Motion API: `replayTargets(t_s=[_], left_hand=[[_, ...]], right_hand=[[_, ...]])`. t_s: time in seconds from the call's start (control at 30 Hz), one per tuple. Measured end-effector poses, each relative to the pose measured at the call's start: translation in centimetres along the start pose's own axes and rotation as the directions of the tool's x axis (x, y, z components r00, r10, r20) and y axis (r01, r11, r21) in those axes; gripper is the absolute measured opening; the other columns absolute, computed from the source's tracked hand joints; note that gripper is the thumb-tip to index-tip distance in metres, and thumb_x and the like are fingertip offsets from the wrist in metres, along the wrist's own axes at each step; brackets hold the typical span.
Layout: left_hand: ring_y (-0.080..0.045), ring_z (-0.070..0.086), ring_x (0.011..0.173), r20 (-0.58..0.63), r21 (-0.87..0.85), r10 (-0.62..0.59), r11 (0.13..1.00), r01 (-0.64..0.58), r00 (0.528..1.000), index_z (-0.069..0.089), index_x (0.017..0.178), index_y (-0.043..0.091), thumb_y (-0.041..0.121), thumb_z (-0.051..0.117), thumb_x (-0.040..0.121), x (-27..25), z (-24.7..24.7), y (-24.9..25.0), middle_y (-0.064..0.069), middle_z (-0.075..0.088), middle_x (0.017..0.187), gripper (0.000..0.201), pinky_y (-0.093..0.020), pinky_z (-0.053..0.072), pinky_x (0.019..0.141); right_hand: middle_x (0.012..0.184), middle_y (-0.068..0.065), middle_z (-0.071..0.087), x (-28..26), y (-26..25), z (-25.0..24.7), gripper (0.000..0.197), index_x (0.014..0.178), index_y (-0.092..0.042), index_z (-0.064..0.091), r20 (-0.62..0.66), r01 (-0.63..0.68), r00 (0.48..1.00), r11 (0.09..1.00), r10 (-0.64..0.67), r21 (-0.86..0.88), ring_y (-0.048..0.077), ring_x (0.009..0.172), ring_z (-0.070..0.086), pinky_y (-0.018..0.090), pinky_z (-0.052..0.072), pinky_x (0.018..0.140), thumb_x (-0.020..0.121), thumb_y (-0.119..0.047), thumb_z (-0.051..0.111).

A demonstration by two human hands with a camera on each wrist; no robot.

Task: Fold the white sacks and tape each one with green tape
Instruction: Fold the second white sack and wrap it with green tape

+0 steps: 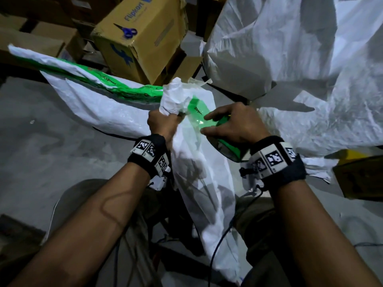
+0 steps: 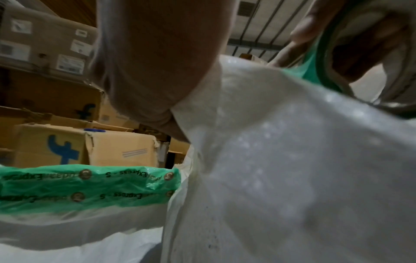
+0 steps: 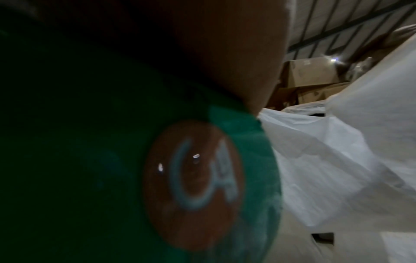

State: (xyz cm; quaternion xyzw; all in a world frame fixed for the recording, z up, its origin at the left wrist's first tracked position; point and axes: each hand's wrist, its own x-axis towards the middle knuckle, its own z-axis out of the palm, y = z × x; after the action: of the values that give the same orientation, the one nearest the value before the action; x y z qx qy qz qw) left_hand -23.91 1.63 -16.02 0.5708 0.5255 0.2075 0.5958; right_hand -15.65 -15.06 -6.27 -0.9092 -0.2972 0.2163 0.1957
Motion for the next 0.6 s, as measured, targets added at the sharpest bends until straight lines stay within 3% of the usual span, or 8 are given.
replayTargets(t_s=[0.07,0.17,0.23,0.33,0.47,0.6], left_hand=[[-0.018,0.068,0.073,0.061,-0.034,0.006,0.999,-0.004,0.998,0.074,0.087,0.007,0.022,0.088,0.049,-0.1,0.3,0.0,0.001,0.073,0.08,0.043,-0.038,0.057,0.068],[-0.02,0.075,0.089,0.178,-0.128,0.035,0.992,-0.012,0.983,0.077,0.091,0.015,0.03,0.092,0.05,-0.8,0.9,0.4,0.002,0.078,0.09,0.046,-0.042,0.061,0.083],[-0.016,0.075,0.091,0.207,-0.161,0.056,0.987,-0.022,0.977,0.077,0.094,0.017,0.037,0.094,0.05,-1.2,1.3,0.6,0.003,0.078,0.093,0.051,-0.038,0.06,0.084],[-0.014,0.074,0.087,0.171,-0.165,0.054,0.986,-0.025,0.984,0.076,0.094,0.017,0.043,0.091,0.052,-1.5,1.3,0.7,0.003,0.078,0.092,0.052,-0.032,0.06,0.079],[-0.015,0.075,0.086,0.186,-0.205,0.024,0.979,0.015,0.982,0.076,0.098,0.012,0.035,0.09,0.066,-1.5,0.8,0.4,0.0,0.078,0.092,0.042,-0.03,0.059,0.075],[-0.022,0.073,0.098,0.325,-0.257,-0.017,0.961,0.106,0.946,0.075,0.102,0.007,0.029,0.09,0.071,-1.7,0.5,1.0,-0.006,0.078,0.1,0.041,-0.041,0.058,0.092]], right_hand=[[0.111,-0.015,0.072,-0.5,1.0,-0.6,0.042,0.107,-0.043,0.075,-0.06,0.028,0.998,0.997,-0.023,0.07,0.008,0.097,0.066,0.031,0.052,0.088,0.068,-0.057,0.084],[0.121,-0.013,0.07,-0.5,1.9,0.6,0.05,0.115,-0.047,0.071,-0.121,0.071,0.99,0.997,-0.068,0.016,0.012,0.099,0.066,0.035,0.054,0.089,0.068,-0.058,0.083],[0.128,-0.018,0.066,-0.3,2.1,1.9,0.057,0.123,-0.049,0.066,-0.127,0.1,0.986,0.994,-0.105,-0.048,0.011,0.103,0.066,0.038,0.055,0.089,0.068,-0.058,0.079],[0.14,-0.025,0.055,0.3,1.8,3.1,0.065,0.134,-0.048,0.057,-0.142,0.154,0.973,0.967,-0.184,-0.203,0.009,0.113,0.063,0.031,0.054,0.088,0.071,-0.055,0.073],[0.155,-0.023,0.037,1.3,1.5,3.9,0.08,0.149,-0.045,0.039,-0.096,0.187,0.966,0.905,-0.24,-0.381,0.016,0.117,0.062,0.031,0.053,0.078,0.075,-0.054,0.07],[0.16,-0.017,0.03,1.6,1.2,4.6,0.09,0.158,-0.037,0.018,-0.001,0.232,0.966,0.871,-0.258,-0.433,0.029,0.104,0.067,0.037,0.055,0.07,0.082,-0.049,0.065]])
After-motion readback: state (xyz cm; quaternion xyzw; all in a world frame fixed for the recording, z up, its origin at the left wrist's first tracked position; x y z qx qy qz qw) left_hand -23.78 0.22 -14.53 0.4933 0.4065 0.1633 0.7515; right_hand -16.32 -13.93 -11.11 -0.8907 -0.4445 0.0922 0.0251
